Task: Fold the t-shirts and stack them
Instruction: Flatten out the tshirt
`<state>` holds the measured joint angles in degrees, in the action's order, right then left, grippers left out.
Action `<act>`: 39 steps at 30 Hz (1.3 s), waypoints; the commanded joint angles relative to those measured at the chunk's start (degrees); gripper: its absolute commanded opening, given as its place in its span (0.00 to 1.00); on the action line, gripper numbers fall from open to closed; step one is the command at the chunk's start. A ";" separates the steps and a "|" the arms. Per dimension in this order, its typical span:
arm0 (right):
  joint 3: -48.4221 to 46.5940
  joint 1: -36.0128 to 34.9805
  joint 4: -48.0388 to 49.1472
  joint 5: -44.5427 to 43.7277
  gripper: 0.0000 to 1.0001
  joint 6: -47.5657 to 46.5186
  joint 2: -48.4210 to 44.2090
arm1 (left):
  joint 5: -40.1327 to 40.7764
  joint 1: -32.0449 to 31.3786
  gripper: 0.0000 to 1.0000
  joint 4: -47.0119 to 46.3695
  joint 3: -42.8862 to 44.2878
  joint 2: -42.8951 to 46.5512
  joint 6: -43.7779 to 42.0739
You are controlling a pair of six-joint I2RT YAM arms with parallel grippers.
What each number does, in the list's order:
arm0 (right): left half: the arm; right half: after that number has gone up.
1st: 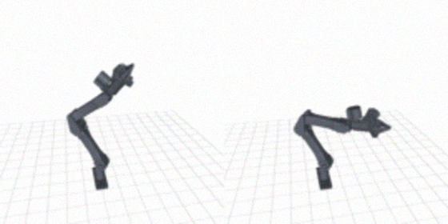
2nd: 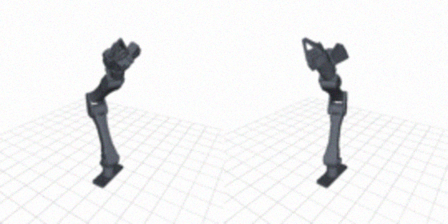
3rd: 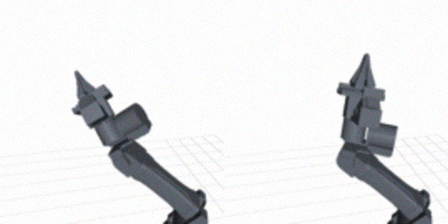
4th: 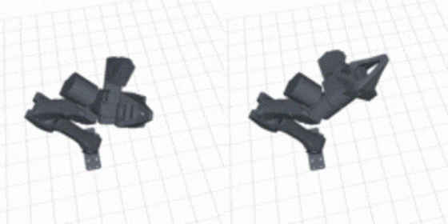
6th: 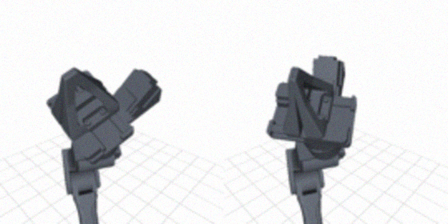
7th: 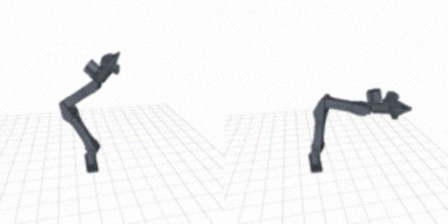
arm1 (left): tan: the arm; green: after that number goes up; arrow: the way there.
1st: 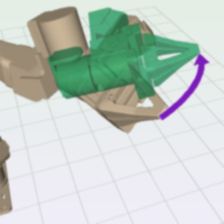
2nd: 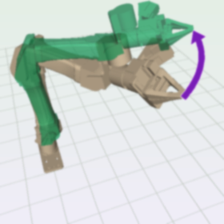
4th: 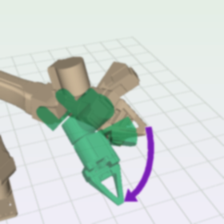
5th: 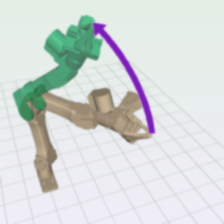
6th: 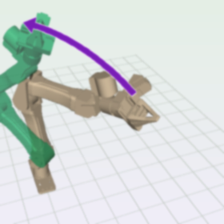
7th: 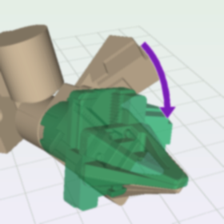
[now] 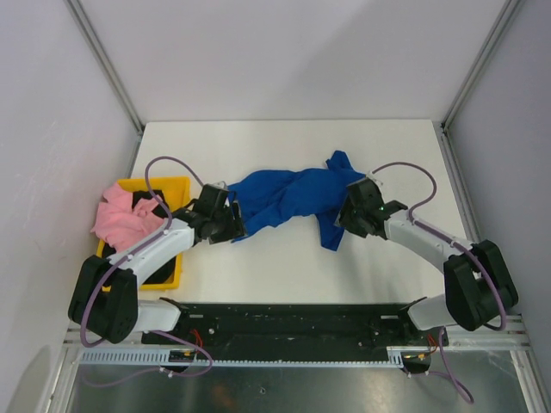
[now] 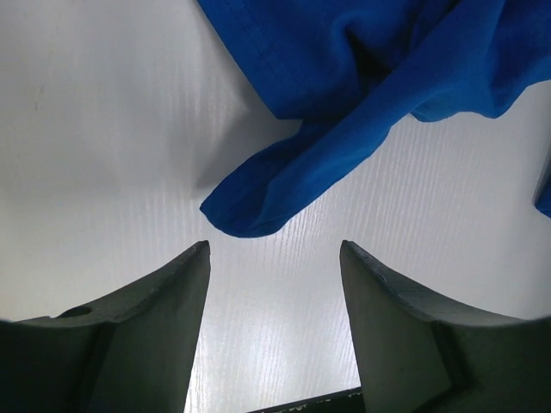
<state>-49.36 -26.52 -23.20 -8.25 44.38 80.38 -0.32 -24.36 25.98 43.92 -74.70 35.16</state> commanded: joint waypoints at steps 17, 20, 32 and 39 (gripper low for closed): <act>1.20 3.07 7.77 -1.71 0.09 4.01 6.31 | -0.86 0.17 0.67 -1.14 0.56 0.63 0.57; 1.20 6.96 4.06 -2.86 0.01 1.52 2.84 | -1.08 0.23 0.67 -1.19 0.54 0.27 0.68; 1.93 23.49 -4.21 -4.52 0.00 -7.42 -7.75 | -2.03 0.12 0.66 -1.83 0.98 -1.90 0.97; 1.99 29.80 -3.70 -2.10 0.00 -9.62 -7.62 | -2.30 0.18 0.66 -2.31 -0.10 -1.60 1.25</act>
<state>-47.35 0.43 -26.46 -10.98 37.41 72.90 -1.80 -24.36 25.30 43.92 -76.66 35.22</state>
